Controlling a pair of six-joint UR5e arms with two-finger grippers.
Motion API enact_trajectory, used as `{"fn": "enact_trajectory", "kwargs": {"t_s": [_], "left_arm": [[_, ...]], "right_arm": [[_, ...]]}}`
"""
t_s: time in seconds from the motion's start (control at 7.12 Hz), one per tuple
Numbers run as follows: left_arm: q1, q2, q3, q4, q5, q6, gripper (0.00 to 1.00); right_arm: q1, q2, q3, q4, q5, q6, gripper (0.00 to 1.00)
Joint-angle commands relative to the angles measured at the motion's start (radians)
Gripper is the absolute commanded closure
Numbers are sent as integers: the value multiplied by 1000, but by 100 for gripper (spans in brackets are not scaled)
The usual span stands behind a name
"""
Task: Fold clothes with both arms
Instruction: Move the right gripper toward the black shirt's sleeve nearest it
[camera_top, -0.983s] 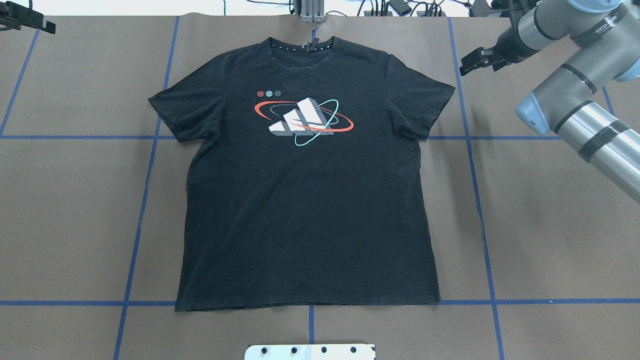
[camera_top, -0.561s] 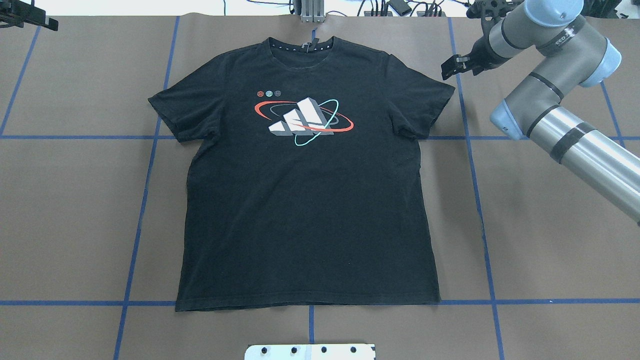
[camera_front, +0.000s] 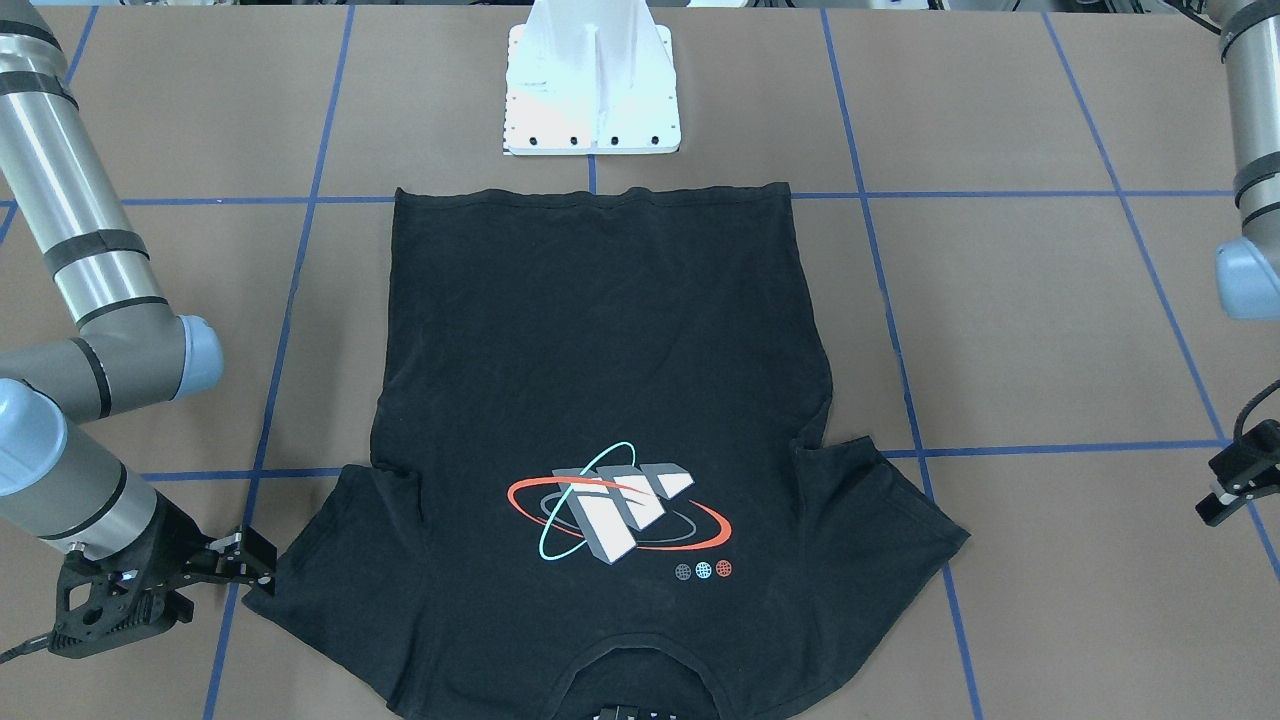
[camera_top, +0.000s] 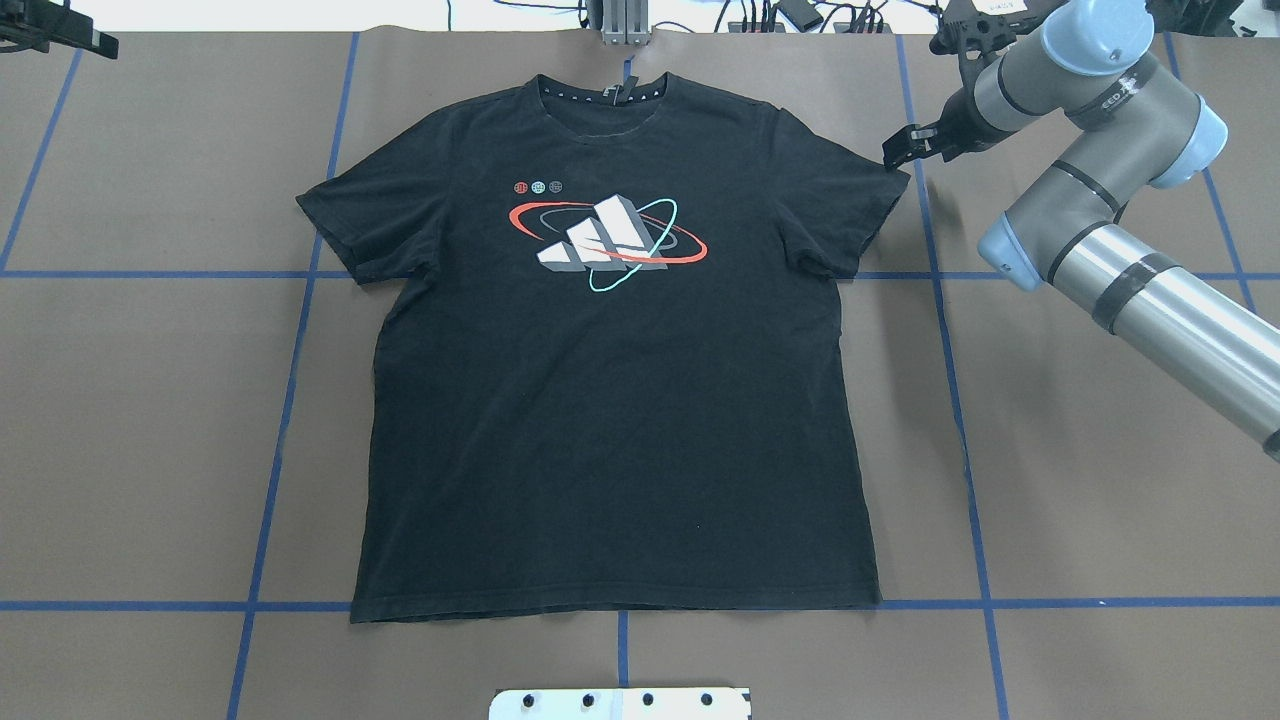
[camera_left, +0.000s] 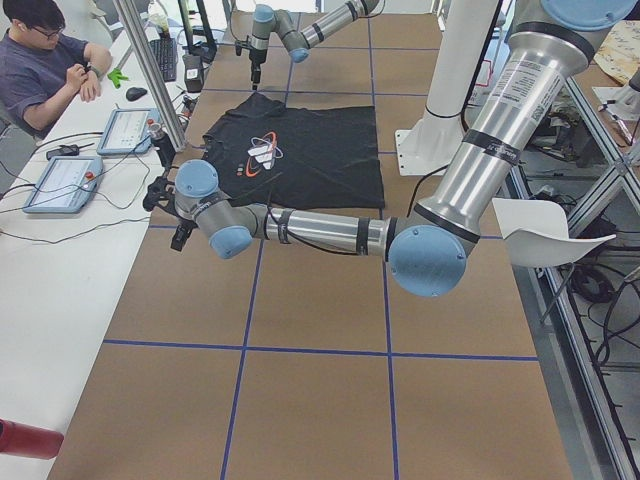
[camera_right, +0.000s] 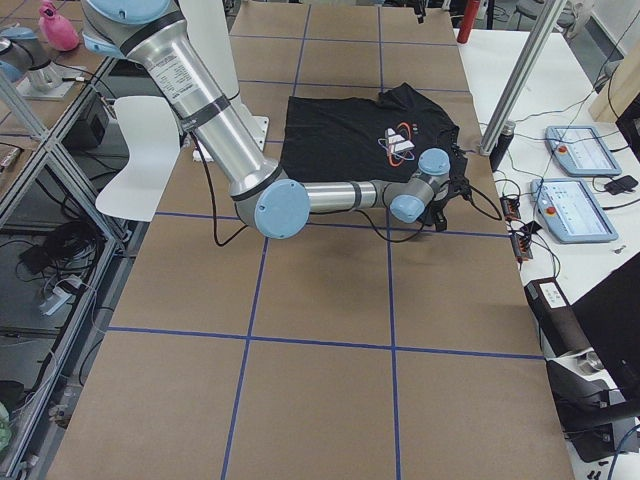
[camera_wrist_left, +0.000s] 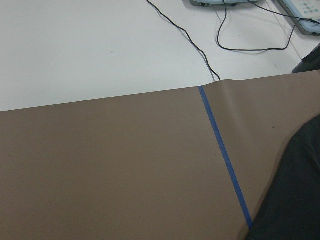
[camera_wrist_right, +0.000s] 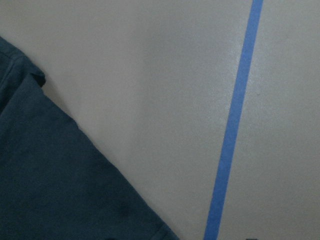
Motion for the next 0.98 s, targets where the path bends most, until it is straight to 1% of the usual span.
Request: {"fn": "enact_trajectory", "kwargs": {"t_s": [0.0, 0.14, 0.42, 0.84], "left_arm": [[0, 0, -2, 0, 1, 0, 1], [0, -5, -2, 0, 0, -6, 1], [0, -6, -3, 0, 0, -20, 1], [0, -8, -5, 0, 0, -22, 1]], "right_arm": [[-12, 9, -31, 10, -1, 1, 19], [-20, 10, -32, 10, -1, 1, 28], [-23, 9, -32, 9, -1, 1, 35], [-26, 9, -41, 7, -1, 1, 39]]}}
